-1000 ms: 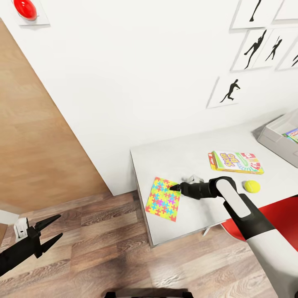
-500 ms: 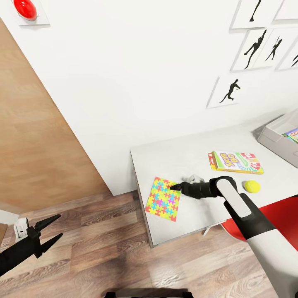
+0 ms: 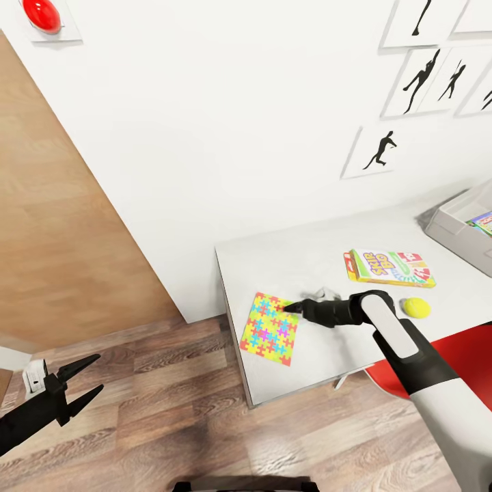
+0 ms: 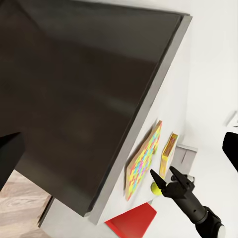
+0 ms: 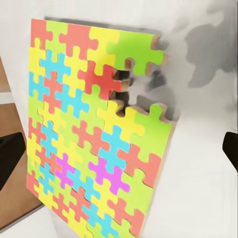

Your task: Put all the toys in the child's room - the three board games (two on the bed and one on the table), the two jigsaw puzzles on the table, and the tennis ball on the table - inside the toy box on the table in the child's room.

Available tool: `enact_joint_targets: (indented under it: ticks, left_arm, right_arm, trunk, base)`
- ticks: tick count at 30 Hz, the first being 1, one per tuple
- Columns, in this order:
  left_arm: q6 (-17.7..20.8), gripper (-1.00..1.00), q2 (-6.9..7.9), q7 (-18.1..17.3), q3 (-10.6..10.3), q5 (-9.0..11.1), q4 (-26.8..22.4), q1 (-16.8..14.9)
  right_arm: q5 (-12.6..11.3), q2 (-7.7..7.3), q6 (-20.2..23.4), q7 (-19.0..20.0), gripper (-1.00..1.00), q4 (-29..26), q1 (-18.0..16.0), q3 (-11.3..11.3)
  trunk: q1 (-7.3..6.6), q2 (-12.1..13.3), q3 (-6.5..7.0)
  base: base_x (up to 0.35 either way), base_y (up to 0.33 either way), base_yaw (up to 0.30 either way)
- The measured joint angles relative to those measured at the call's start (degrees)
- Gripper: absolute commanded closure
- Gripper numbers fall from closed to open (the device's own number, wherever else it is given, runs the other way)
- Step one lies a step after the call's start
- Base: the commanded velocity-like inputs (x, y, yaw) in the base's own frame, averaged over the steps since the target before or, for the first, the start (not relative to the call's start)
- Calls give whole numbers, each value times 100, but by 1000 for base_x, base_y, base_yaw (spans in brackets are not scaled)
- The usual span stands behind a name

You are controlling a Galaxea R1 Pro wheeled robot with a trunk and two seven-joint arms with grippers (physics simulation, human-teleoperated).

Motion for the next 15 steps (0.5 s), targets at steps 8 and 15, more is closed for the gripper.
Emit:
enact_joint_targets:
  ticks: [8,15]
  left_arm:
    - [-2,-100,0,3,-3,-1,-2,0]
    - [-5,-100,0,5,-3,-3,-1,3]
  right_arm:
    - [4,15,2,-184,-100,27,0,-91]
    - [4,29,2,-267,-100,128,0,-116]
  trunk:
    - [0,0,0]
    - [0,0,0]
  base:
    - [0,0,0]
    - [0,0,0]
